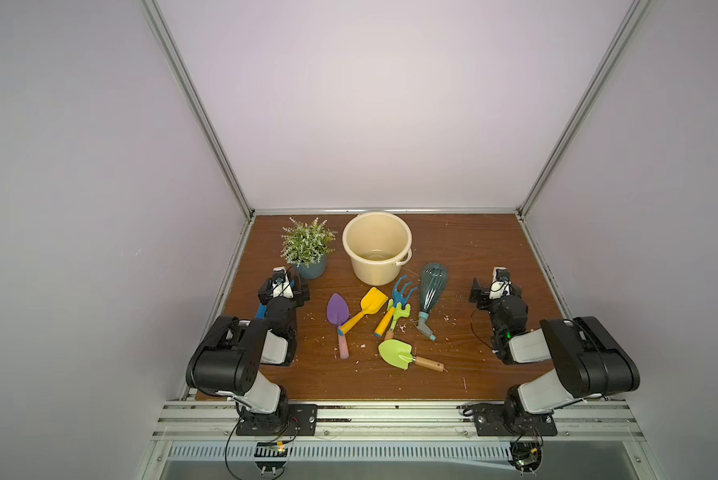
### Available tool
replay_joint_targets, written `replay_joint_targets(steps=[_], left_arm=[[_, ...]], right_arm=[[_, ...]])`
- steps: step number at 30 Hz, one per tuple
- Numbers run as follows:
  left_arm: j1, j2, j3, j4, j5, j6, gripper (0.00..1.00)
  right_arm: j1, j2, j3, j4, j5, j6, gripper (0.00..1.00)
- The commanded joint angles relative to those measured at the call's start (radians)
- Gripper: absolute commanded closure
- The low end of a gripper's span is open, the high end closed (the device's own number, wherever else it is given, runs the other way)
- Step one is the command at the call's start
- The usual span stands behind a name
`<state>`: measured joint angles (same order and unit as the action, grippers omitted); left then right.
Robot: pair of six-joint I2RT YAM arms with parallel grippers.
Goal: Organize the gardening tools
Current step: Adjust the gardening tool at the center of the board.
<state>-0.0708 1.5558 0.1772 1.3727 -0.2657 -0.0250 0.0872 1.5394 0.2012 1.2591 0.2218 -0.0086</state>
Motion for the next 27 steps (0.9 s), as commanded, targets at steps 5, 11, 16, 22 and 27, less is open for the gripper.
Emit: replay_joint_targets(steps=[5, 11, 16, 22, 27], left_arm=[[0.0, 0.006, -0.004, 0.028, 0.011, 0.011, 0.01], [0.013, 0.005, 0.004, 0.011, 0.022, -0.002, 0.01], [0.02, 0.005, 0.007, 0.001, 0.025, -0.01, 0.01], [0.02, 0.003, 0.007, 0.002, 0.025, -0.01, 0.01], [0.02, -0.011, 0.0, 0.007, 0.023, -0.011, 0.01]], right_arm=[[-0.005, -0.017, 0.022, 0.013, -0.015, 0.003, 0.01], [-0.006, -0.016, 0.023, 0.014, -0.015, 0.004, 0.01], [-0.005, -0.017, 0.022, 0.014, -0.015, 0.004, 0.0], [-0.006, -0.016, 0.023, 0.014, -0.016, 0.004, 0.0], [-0.005, -0.024, 0.025, 0.018, 0.001, 0.007, 0.0]])
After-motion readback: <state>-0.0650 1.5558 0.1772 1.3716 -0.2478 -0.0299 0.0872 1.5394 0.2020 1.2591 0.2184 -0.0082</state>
